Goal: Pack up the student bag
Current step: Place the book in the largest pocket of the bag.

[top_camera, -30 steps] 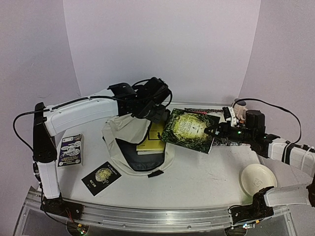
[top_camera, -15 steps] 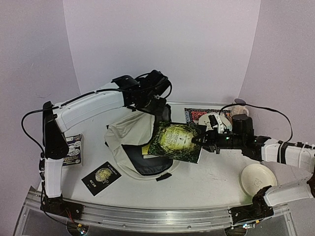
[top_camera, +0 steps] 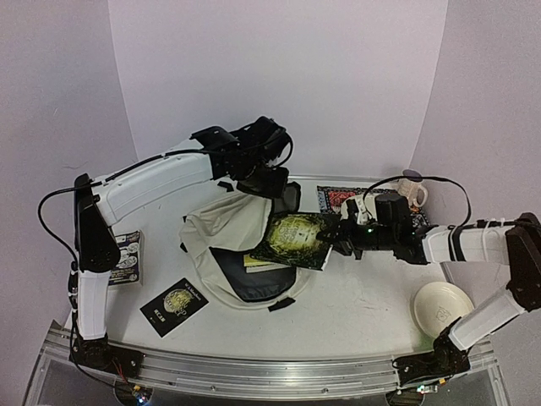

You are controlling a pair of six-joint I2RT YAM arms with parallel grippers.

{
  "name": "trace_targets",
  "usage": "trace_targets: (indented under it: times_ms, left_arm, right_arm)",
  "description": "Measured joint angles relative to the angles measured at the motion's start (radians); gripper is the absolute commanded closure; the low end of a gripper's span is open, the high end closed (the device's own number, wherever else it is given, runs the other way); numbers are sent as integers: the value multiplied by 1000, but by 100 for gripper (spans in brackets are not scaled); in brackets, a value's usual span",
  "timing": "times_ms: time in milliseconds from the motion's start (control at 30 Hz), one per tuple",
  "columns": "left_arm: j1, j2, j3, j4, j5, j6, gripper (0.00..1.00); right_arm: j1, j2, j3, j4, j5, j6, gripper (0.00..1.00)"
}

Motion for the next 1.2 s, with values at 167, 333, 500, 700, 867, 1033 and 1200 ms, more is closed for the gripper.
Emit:
trace_targets:
  times_ms: [167,333,500,700,867,1033,1200]
  left_arm:
    - [0,-9,-25,14,63,-1,100]
    - [2,-9,-31,36,151,-1,100]
    - [4,-6,-20,47,206,1,100]
    - [9,2,-8,55,242,-2,100]
    - [10,2,-8,65,271,-16,100]
    - [11,2,-12,102,280,-40,100]
    - [11,-9,-51,153,281,-57,100]
  right_arm:
    - [-43,87,90,5,19,32,100]
    - [-56,195,178,34,48,74,100]
    - [-56,257,227,60,71,110,100]
    - [-48,303,237,119,95,158,100]
    - [-3,335,238,187,183,216,100]
    - [41,355,238,230,291,261,100]
    - [83,386,238,274,382,284,93]
